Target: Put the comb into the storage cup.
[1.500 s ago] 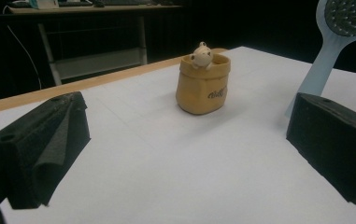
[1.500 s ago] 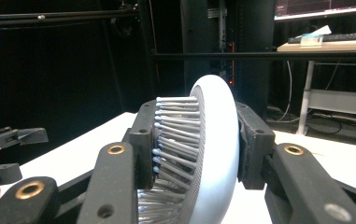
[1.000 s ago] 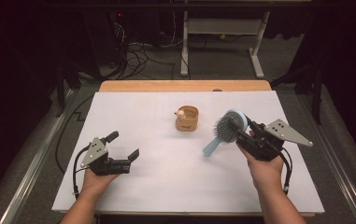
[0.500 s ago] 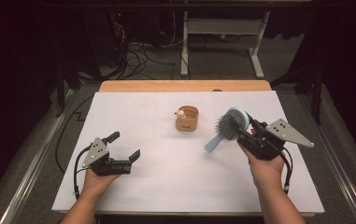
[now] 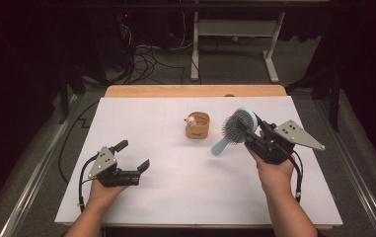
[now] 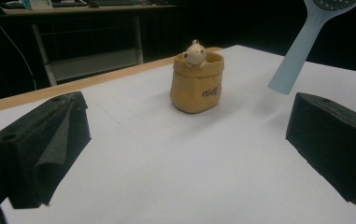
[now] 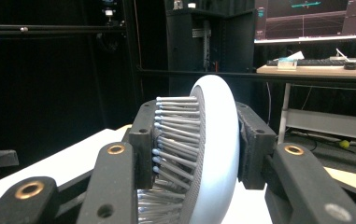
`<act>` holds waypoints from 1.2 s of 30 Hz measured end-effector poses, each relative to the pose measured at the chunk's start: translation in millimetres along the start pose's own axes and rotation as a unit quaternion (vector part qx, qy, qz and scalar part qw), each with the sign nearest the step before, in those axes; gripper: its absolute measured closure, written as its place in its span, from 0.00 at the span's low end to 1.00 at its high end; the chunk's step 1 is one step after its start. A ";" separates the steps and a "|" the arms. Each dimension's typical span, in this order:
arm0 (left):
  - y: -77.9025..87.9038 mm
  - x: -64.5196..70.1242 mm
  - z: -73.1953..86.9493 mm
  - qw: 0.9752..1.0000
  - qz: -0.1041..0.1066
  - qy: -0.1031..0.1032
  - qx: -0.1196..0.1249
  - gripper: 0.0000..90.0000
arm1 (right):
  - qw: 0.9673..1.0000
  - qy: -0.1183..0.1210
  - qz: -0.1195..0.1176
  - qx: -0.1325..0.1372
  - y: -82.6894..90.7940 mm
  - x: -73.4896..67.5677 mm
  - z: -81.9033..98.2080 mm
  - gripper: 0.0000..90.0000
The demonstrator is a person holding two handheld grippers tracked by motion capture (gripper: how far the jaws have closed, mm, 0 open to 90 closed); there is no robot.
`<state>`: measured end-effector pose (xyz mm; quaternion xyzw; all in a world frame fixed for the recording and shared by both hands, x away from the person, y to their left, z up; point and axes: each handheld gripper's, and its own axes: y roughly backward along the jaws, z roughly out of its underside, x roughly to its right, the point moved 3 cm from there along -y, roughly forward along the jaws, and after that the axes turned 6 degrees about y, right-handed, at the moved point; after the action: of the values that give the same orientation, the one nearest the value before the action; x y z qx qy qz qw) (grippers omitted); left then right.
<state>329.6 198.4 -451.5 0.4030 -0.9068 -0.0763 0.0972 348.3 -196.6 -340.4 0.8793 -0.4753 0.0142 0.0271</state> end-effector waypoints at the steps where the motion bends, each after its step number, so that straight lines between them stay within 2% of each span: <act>1: -0.1 0.0 0.0 1.000 0.000 0.000 0.000 0.01 | 1.000 0.000 0.001 0.000 -0.5 -0.3 -0.9 0.66; 12: 1.3 -1.4 -0.5 1.000 -0.003 0.001 0.003 0.01 | 1.000 0.000 0.001 0.011 -5.2 -1.9 -9.1 0.66; 17: 1.2 1.1 0.2 1.000 -0.004 -0.011 -0.002 0.01 | 1.000 0.000 0.003 0.017 -6.3 -1.8 -14.0 0.66; 33: 1.3 0.8 -0.3 1.000 0.001 -0.007 0.002 0.01 | 0.999 0.007 0.011 0.036 -11.0 -3.2 -34.6 0.66; 36: 1.7 0.3 -0.5 1.000 0.003 -0.006 0.002 0.03 | 0.999 0.002 0.011 0.041 -13.7 -4.0 -35.5 0.66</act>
<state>328.4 199.2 -450.7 0.3998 -0.9088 -0.0770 0.0909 357.6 -183.6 -305.6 0.8743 -0.4841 0.0358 -0.0077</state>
